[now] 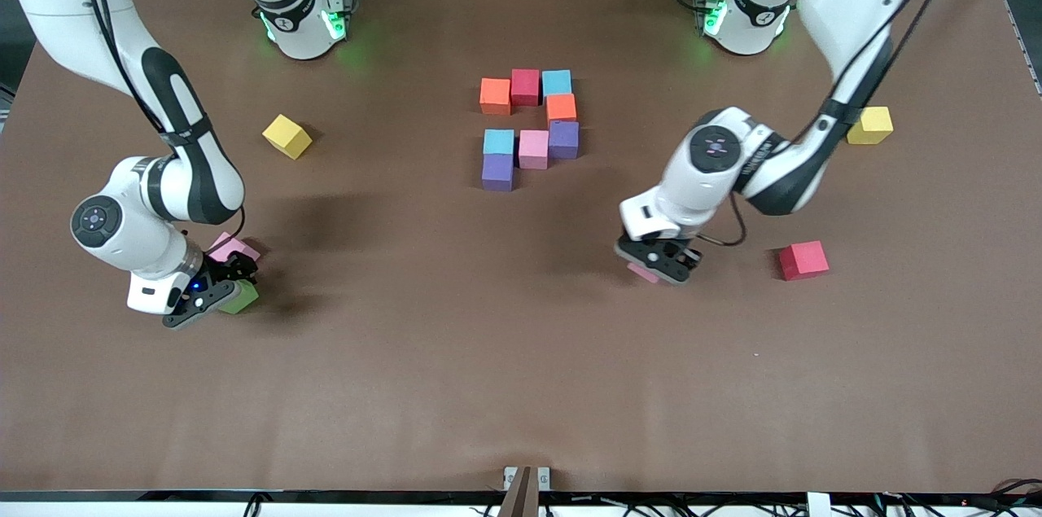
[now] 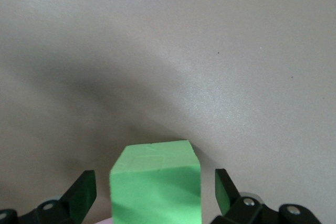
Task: Form number 2 with 11 blocks
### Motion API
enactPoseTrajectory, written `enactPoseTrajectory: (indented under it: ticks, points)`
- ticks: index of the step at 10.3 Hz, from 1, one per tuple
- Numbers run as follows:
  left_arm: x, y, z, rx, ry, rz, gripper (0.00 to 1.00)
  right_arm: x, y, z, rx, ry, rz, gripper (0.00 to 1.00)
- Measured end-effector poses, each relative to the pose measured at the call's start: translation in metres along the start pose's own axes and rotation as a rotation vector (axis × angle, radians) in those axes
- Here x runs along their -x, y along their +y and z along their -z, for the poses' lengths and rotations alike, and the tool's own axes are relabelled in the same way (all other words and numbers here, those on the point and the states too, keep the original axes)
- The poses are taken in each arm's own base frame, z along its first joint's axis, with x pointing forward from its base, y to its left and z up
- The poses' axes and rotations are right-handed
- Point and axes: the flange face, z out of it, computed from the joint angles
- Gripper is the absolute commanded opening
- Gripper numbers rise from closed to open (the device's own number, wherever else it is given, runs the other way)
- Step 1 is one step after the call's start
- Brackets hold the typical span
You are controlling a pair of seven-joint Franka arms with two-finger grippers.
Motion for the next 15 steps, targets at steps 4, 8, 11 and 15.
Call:
enactPoseTrajectory:
  ticks: [4,8,11,15]
  points:
    - [-0.032,0.077,0.006,0.097,-0.067,0.278,0.33,0.002,0.005,-0.007,-0.008,-0.001,-0.009,0.25]
    - [-0.028,0.144,-0.014,0.127,-0.126,0.552,0.33,-0.003,0.002,-0.003,-0.05,-0.019,-0.044,0.09]
    - [-0.025,0.187,-0.031,0.134,-0.163,0.743,0.33,-0.028,-0.012,0.021,-0.089,-0.032,-0.082,0.09]
    - [-0.018,0.212,-0.047,0.133,-0.184,0.751,0.33,-0.057,-0.048,0.06,-0.099,-0.048,-0.223,0.09]
